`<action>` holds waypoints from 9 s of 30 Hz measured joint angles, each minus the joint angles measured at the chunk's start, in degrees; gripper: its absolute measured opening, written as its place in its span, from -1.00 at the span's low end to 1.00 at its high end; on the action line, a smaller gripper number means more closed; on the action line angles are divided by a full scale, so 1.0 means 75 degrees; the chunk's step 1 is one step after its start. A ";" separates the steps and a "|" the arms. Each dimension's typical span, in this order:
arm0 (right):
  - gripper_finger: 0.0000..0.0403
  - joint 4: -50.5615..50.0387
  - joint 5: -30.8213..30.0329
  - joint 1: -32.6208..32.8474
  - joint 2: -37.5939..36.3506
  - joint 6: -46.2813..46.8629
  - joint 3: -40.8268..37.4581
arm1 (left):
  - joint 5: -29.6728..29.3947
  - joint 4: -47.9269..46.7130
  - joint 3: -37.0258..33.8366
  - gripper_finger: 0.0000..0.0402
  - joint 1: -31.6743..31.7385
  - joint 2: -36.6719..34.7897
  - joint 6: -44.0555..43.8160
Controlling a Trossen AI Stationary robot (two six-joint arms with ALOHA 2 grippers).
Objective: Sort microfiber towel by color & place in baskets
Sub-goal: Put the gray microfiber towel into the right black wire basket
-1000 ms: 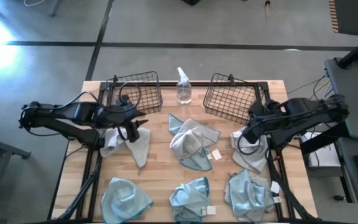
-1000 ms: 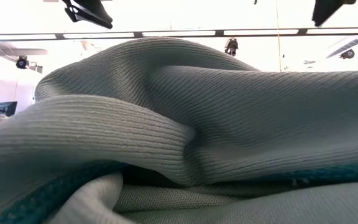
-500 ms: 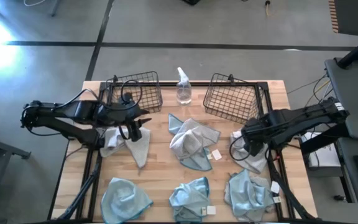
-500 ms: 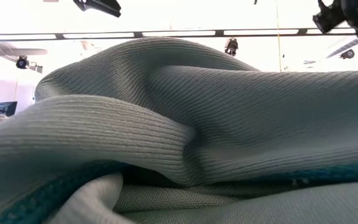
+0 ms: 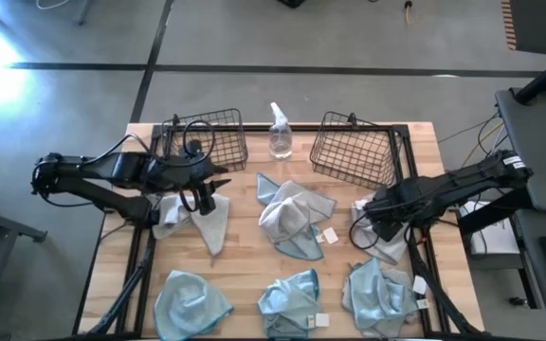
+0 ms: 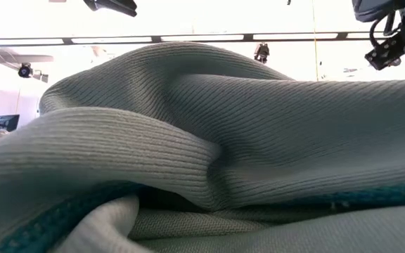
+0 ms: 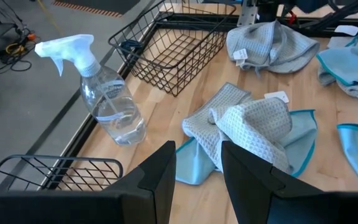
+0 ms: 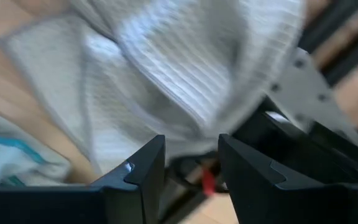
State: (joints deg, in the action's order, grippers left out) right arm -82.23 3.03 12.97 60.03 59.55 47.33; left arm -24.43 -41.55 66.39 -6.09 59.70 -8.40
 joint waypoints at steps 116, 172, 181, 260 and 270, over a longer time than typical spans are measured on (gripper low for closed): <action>-0.89 0.0975 -0.6690 -0.0319 -0.0003 -0.2162 0.5421 | -0.0148 0.0112 -0.0012 -0.43 -0.0003 0.0006 0.0256; -0.69 0.3178 -0.9547 -0.2637 0.0023 -0.5773 0.5895 | -0.0495 0.0113 -0.0013 -0.43 0.0090 0.0003 0.0430; -0.42 0.3153 -0.9160 -0.2637 0.0026 -0.5750 0.5892 | -0.0493 0.0112 -0.0012 -0.43 0.0090 0.0003 0.0430; -0.38 0.3614 -0.0994 -0.1513 0.5619 -0.2991 0.5884 | -0.0868 -0.2324 -0.0029 -0.43 0.0096 -0.2591 0.1120; -0.29 0.3262 -0.0963 -0.1511 0.6184 -0.3351 0.5884 | -0.0838 -0.1826 -0.0029 -0.43 0.0090 -0.2512 0.0792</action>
State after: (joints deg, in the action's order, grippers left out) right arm -57.77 -4.20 1.64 106.41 34.42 91.46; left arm -30.71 -55.24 66.17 -5.41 40.87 -2.46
